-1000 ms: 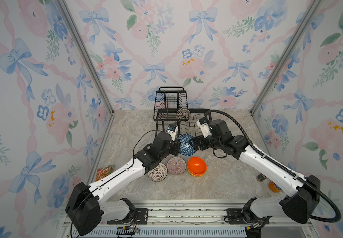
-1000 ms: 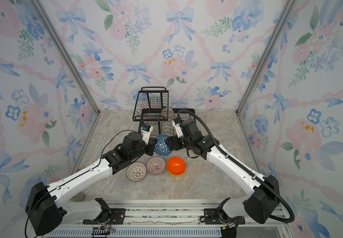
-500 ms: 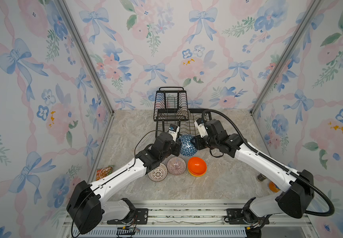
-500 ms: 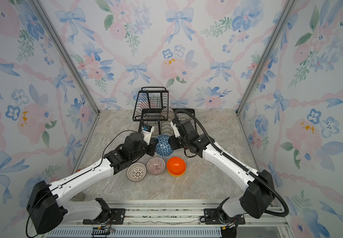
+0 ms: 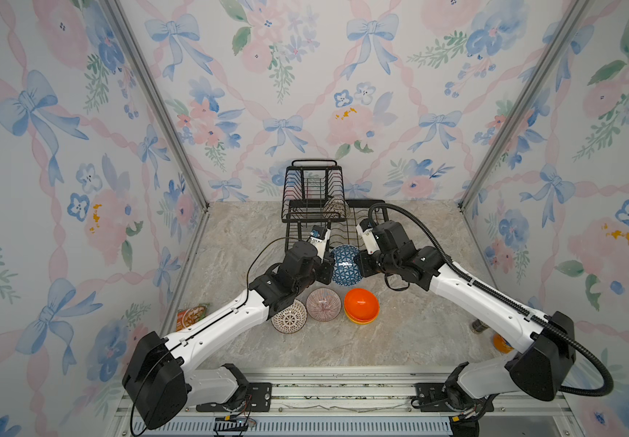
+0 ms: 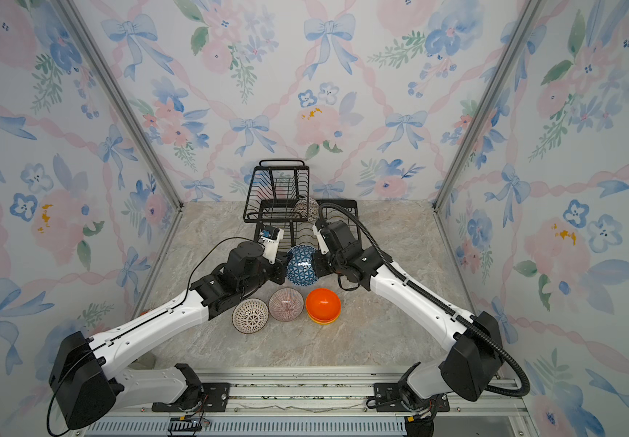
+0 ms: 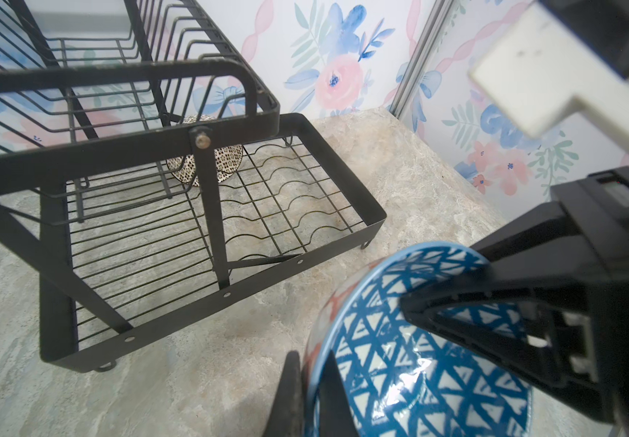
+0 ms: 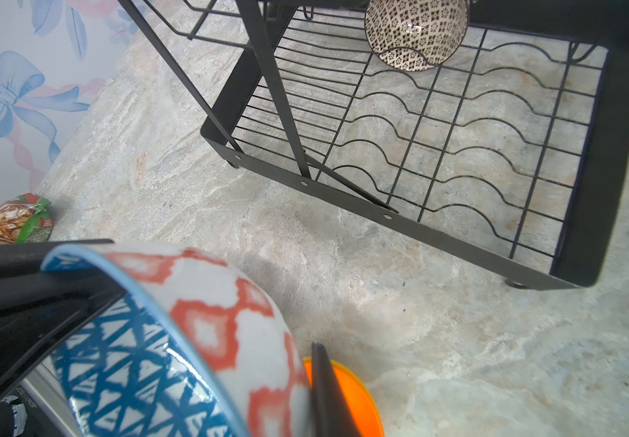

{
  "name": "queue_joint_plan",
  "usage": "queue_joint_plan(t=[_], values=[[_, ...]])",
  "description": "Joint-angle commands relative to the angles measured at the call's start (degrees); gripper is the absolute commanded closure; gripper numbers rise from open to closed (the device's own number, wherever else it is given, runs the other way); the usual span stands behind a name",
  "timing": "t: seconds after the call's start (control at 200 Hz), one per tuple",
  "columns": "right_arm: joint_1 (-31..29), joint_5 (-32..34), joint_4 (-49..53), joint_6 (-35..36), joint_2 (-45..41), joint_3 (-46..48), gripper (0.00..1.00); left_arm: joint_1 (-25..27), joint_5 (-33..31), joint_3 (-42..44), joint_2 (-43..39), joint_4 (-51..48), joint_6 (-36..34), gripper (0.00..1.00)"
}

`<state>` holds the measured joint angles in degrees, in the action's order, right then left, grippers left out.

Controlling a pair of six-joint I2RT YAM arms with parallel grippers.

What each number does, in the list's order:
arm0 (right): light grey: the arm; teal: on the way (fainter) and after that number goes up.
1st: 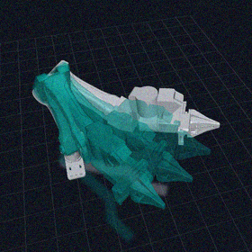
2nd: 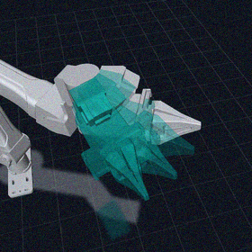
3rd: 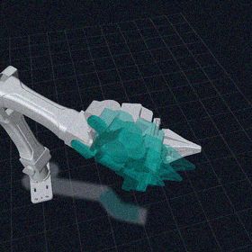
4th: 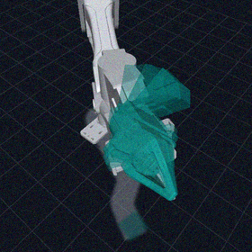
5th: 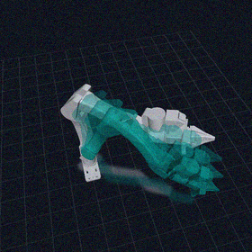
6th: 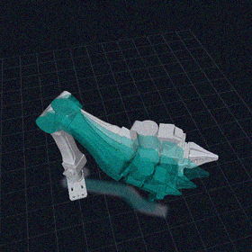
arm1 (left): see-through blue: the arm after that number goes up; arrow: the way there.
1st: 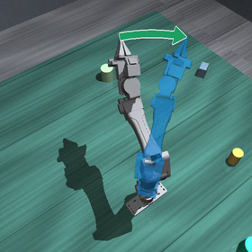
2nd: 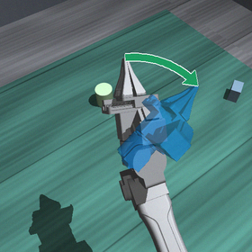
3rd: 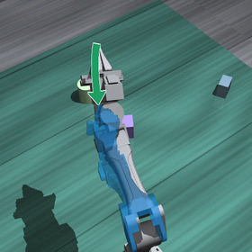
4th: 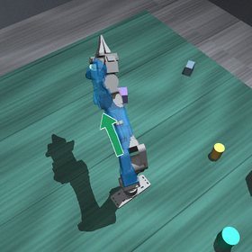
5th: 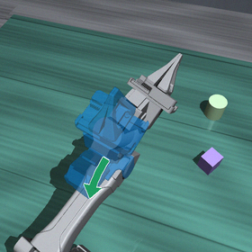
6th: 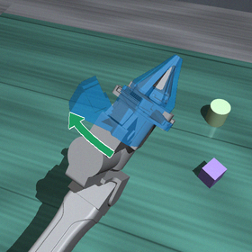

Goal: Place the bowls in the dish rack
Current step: 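Grasp the blue bowl rim with the right gripper while the left gripper releases it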

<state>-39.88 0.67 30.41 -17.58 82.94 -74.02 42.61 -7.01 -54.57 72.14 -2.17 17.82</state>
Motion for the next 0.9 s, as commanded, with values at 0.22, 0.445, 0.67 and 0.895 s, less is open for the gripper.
queue_joint_plan(t=[0.22,0.445,0.67,0.895], values=[[1.01,2.21,0.92,3.23,-3.67,-0.82,1.00,-0.22,2.51,-2.00,-0.48,-3.02,-1.38,0.78],[2.88,2.70,-0.99,8.68,-4.76,-0.74,1.00,-0.86,2.93,-4.55,-0.17,-9.01,-1.63,0.31],[3.22,8.27,-5.05,15.96,-4.63,0.42,1.00,-2.27,3.13,-3.59,-1.42,-12.17,-1.39,0.04],[5.66,11.86,-14.97,26.44,-5.24,3.90,1.00,-5.53,6.65,-3.28,-2.90,-13.15,-2.15,0.02]])
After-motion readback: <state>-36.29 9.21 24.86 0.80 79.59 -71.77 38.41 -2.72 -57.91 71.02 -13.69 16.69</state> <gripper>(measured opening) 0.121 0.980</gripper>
